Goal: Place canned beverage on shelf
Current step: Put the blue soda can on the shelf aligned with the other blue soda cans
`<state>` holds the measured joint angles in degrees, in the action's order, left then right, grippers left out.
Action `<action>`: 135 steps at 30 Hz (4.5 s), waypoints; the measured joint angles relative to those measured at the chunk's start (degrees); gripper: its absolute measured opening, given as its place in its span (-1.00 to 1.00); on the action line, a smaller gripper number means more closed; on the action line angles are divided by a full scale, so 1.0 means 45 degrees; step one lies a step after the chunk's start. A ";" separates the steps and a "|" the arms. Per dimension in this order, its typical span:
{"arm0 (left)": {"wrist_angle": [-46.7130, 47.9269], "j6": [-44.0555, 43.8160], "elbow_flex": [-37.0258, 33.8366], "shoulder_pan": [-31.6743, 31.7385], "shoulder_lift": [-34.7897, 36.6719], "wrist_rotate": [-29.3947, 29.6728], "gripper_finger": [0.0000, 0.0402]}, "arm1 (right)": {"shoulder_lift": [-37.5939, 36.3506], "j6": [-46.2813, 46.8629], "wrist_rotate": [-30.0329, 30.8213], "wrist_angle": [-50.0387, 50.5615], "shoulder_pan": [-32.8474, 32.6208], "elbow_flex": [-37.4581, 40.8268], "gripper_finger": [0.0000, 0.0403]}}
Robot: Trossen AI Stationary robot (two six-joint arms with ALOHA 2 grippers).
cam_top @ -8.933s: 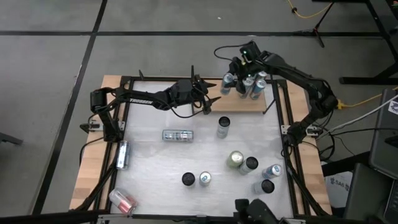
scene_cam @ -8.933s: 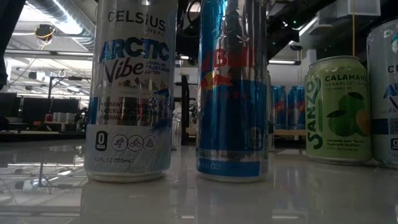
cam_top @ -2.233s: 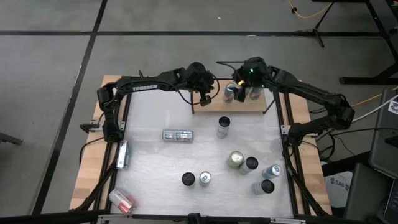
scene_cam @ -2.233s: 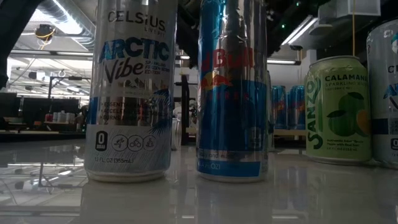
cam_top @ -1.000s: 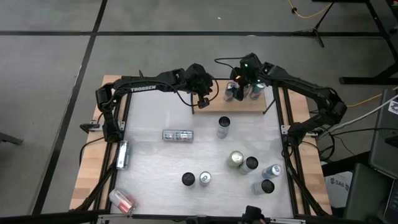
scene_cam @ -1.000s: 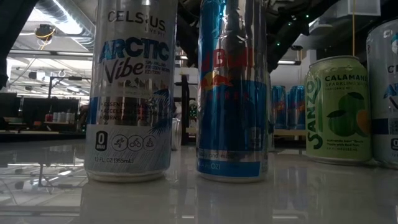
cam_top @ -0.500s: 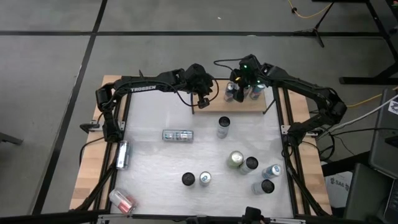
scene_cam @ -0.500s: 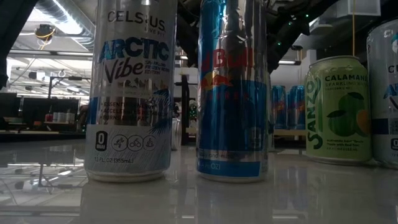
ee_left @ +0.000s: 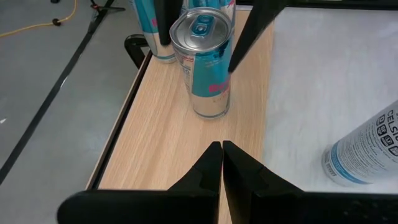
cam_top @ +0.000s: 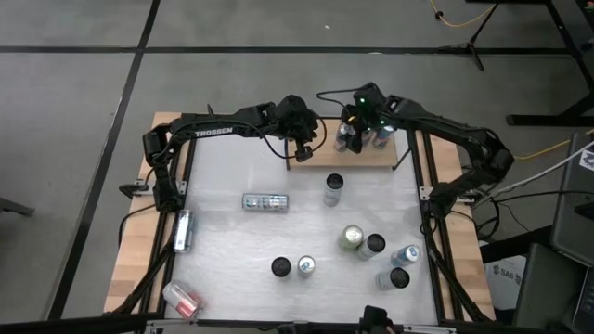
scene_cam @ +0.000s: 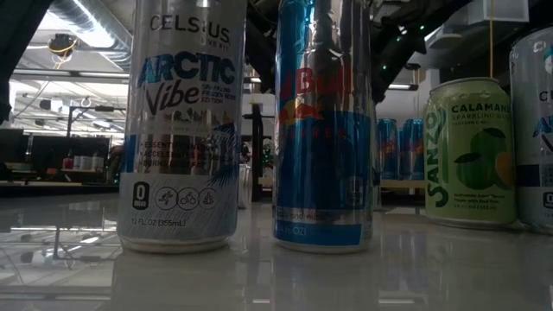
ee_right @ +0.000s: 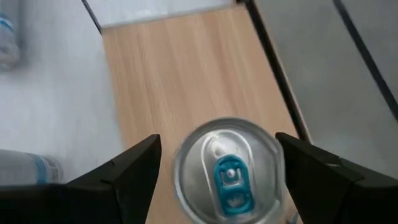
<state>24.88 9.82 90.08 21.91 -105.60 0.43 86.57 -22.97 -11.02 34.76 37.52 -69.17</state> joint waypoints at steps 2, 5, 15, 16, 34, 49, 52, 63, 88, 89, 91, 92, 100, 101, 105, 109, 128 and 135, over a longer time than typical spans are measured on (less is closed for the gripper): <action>0.0000 -0.0009 0.0000 0.0003 0.0000 0.0000 -0.97 | 0.0275 -0.0030 -0.0023 -0.0017 0.0000 0.0006 0.51; 0.0000 -0.0014 0.0000 0.0003 0.0000 -0.0003 -0.97 | 0.0535 -0.0051 -0.0029 -0.0043 0.0000 0.0006 0.51; -0.0005 -0.0024 0.0000 0.0005 0.0000 0.0000 -0.97 | 0.0586 -0.0057 -0.0021 -0.0081 -0.0005 0.0006 0.51; -0.0005 -0.0024 0.0000 0.0005 0.0000 0.0000 -0.97 | 0.0586 -0.0057 -0.0021 -0.0076 -0.0005 0.0006 0.51; 0.0299 0.0158 0.0000 0.0184 0.0595 0.0046 -0.97 | 0.0577 0.0072 0.0215 -0.0109 -0.0004 0.0006 0.15; 0.1598 0.0865 -0.0765 0.1111 0.2605 -0.0584 -0.97 | 0.0576 0.0079 0.0212 -0.0227 0.0000 -0.0683 0.11; 0.0756 0.0790 -0.2085 0.1444 0.3263 -0.1512 -0.97 | 0.0576 0.0056 0.0212 -0.0304 0.0000 -0.1102 0.07; -0.3445 0.0185 -0.6794 0.1963 0.6010 -0.1980 -0.97 | 0.0576 -0.0053 0.0291 -0.0511 0.0973 -0.2236 0.09; -0.3793 -0.0097 -0.7101 0.1923 0.6373 -0.1984 -0.97 | 0.2130 -0.0627 -0.0288 -0.0192 0.2254 -0.2234 0.09; -0.3793 -0.0094 -0.7101 0.1923 0.6373 -0.1987 -0.97 | 0.2130 -0.0666 -0.0267 -0.0084 0.2254 -0.2233 0.09; -0.3784 -0.0095 -0.7101 0.1923 0.6373 -0.1983 -0.97 | 0.2130 -0.0673 -0.0248 0.0061 0.2254 -0.2233 0.09; -0.3789 -0.0097 -0.7101 0.1923 0.6373 -0.1982 -0.97 | 0.2130 -0.0679 -0.0239 0.0075 0.2254 -0.2233 0.10; -0.3784 -0.0092 -0.7101 0.1923 0.6368 -0.1982 -0.97 | 0.2172 -0.1029 -0.0019 0.0370 0.2254 -0.2223 0.10; -0.3784 -0.0092 -0.7101 0.1923 0.6368 -0.1984 -0.97 | 0.2205 -0.1038 -0.0002 0.0349 0.2254 -0.2223 0.10; -0.3784 -0.0092 -0.7101 0.1918 0.6367 -0.1987 -0.97 | 0.2269 -0.1038 -0.0011 0.0320 0.2254 -0.2147 0.10; -0.3781 -0.0092 -0.7101 0.1918 0.6363 -0.2001 -0.97 | 0.2299 -0.1035 -0.0083 0.0340 0.2254 -0.2083 0.10; -0.3779 -0.0092 -0.7101 0.1918 0.6363 -0.2035 -0.97 | 0.2334 -0.1023 0.0008 0.0245 0.2254 -0.2087 0.38; -0.3779 -0.0092 -0.7101 0.1918 0.6363 -0.2032 -0.97 | 0.2334 -0.1023 0.0008 0.0251 0.2254 -0.2087 0.42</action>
<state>7.88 9.41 58.13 30.55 -76.97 -8.72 97.08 -27.57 -10.98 35.89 47.66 -78.56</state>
